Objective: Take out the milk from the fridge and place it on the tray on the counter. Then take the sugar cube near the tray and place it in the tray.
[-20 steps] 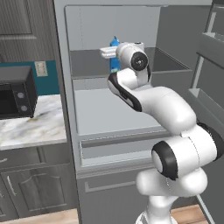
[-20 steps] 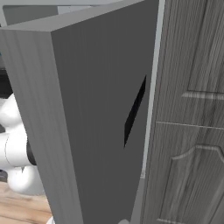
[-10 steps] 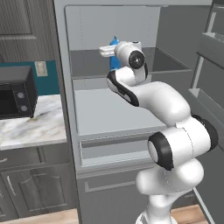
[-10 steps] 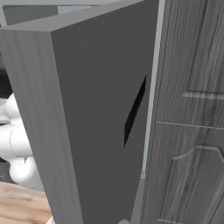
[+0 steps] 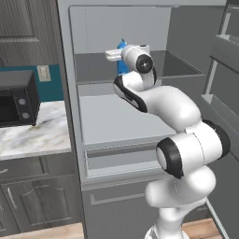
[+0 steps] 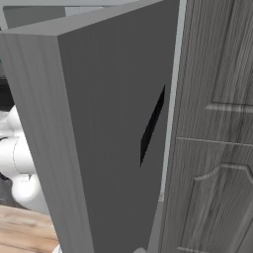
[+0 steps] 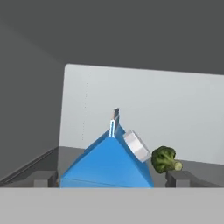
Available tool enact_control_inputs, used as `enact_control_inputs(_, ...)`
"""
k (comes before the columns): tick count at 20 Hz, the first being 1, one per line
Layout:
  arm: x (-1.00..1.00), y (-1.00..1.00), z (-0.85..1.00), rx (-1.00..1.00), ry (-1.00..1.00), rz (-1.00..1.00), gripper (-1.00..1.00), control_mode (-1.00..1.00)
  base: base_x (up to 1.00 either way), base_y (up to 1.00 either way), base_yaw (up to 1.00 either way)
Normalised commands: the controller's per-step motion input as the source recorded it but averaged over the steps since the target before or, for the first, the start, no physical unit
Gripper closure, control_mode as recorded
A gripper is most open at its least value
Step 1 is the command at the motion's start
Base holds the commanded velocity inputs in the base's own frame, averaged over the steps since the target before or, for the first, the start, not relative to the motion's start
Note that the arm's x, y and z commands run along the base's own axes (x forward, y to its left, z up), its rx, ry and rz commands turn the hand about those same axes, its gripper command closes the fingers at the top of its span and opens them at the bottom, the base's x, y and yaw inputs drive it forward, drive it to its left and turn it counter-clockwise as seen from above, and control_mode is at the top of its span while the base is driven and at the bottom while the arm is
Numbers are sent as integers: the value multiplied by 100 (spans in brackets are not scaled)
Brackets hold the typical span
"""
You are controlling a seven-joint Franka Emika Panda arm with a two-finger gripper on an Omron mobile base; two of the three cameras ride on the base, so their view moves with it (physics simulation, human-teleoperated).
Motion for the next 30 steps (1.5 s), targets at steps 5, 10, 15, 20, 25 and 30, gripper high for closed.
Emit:
enact_control_inputs(5, 9, 0, -5, 0, 0, 0, 100, -100, 0, 0, 0)
enact_control_inputs(10, -11, 0, 4, 0, -4, 0, 100, -100, 0, 0, 0)
enact_control_inputs(15, -61, 0, 20, 0, -11, -1, 100, -100, 0, 0, 0)
enact_control_inputs(20, -89, 0, 16, 0, -9, 0, 100, -100, 0, 0, 0)
enact_control_inputs(25, -100, -1, 23, 0, -21, 0, 100, -100, 0, 0, 0)
enact_control_inputs(30, -100, -6, 23, 0, -17, -3, 100, -100, 0, 0, 0)
